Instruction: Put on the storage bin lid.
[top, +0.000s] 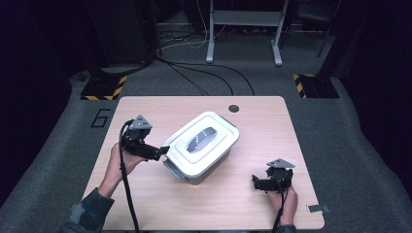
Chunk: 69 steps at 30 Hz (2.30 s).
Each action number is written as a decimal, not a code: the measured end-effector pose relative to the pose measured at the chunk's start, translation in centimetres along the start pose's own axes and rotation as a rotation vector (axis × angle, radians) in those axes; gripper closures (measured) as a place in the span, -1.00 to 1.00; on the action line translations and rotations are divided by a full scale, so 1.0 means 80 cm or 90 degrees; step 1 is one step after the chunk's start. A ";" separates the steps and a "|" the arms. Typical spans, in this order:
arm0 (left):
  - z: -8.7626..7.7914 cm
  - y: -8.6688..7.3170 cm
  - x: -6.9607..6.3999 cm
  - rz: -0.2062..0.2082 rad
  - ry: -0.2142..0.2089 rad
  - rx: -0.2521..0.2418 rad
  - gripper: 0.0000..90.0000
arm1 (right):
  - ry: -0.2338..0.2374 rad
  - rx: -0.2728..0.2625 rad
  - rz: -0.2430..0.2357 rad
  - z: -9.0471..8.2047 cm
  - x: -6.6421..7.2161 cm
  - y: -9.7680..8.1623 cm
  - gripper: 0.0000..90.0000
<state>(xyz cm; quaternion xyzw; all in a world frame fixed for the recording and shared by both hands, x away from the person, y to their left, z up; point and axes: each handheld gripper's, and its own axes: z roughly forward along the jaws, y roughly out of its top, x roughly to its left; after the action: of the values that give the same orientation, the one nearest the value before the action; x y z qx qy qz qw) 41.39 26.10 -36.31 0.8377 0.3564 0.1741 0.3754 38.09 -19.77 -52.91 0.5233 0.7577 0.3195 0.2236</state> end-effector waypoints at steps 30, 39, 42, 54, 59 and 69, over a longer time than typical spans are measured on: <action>0.030 -0.117 0.054 -0.114 0.034 0.068 -1.00 | 0.000 0.000 0.000 0.000 0.000 0.000 -0.99; 0.050 -0.147 0.060 -0.138 0.031 0.094 -1.00 | 0.000 0.000 0.000 0.000 0.000 0.000 -0.99; 0.055 -0.156 0.061 -0.146 0.034 0.098 -1.00 | 0.000 0.000 0.000 0.000 0.000 0.000 -0.99; 0.069 -0.188 0.062 -0.127 0.059 0.098 -1.00 | 0.000 0.000 0.000 0.000 0.000 0.000 -0.99; 0.076 -0.201 0.061 -0.116 0.062 0.090 -1.00 | 0.000 0.000 0.000 0.000 0.000 0.000 -0.99; 0.076 -0.214 0.055 -0.098 0.082 0.033 -1.00 | -0.001 0.000 0.001 0.000 0.000 0.000 -0.99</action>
<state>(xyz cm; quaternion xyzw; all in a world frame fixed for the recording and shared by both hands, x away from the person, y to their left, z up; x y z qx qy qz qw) 39.79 34.21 -53.10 0.8044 0.4476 0.1885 0.3421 38.07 -19.75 -52.91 0.5241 0.7571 0.3193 0.2241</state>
